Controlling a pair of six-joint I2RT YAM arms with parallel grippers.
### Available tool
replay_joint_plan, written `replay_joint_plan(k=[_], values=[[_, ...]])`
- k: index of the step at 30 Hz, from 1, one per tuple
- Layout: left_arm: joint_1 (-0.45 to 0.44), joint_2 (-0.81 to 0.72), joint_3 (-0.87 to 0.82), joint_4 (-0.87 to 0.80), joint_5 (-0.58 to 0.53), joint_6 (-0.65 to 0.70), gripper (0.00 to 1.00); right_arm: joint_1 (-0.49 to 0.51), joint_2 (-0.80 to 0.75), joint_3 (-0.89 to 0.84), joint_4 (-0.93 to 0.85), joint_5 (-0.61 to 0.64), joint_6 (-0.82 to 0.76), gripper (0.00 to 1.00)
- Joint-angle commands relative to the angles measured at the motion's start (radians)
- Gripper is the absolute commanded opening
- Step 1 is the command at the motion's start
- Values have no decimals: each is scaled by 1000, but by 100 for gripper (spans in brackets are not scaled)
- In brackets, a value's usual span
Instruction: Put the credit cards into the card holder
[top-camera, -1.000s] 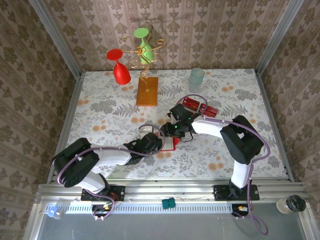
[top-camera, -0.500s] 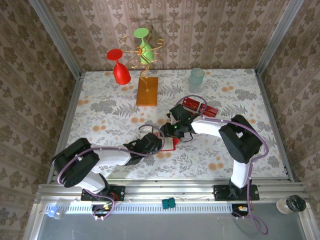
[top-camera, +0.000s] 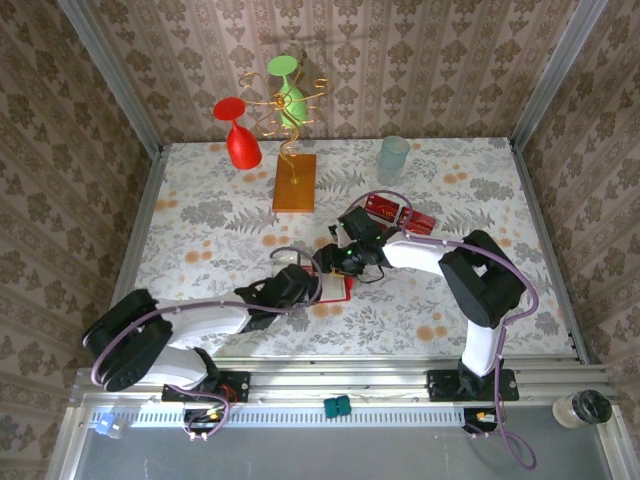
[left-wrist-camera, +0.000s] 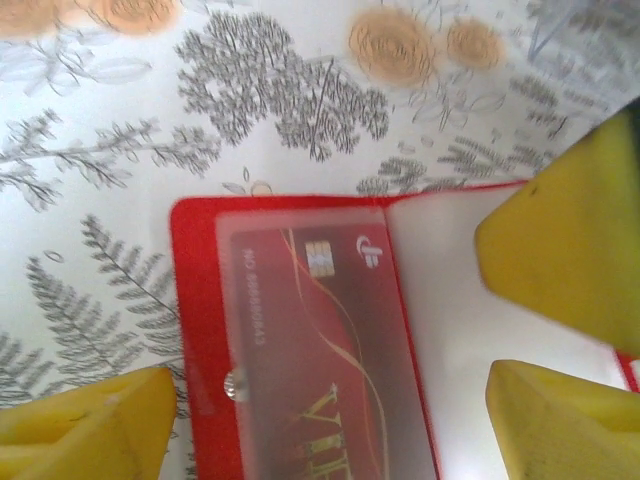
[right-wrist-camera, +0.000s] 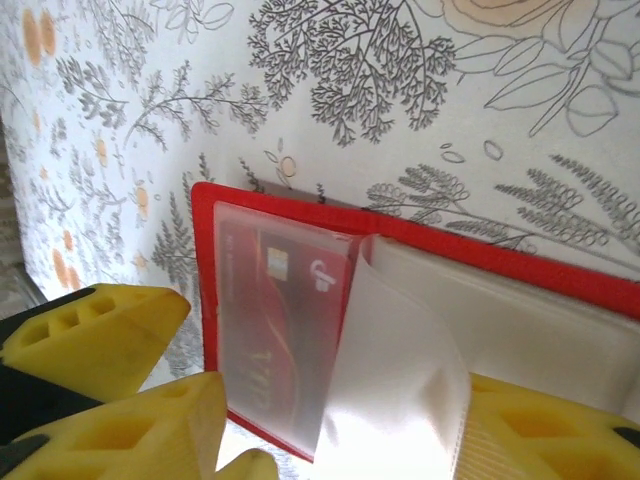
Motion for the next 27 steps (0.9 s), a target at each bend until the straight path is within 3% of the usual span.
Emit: replay_joint_plan(k=[1, 13, 27], values=[[43, -87, -9, -110, -7, 12, 84, 34, -42, 5, 20, -21, 30, 64], [223, -370, -48, -280, 55, 34, 87, 134, 105, 90, 77, 32, 122, 67], [287, -356, -33, -288, 181, 81, 88, 145, 165, 104, 156, 61, 227, 67]])
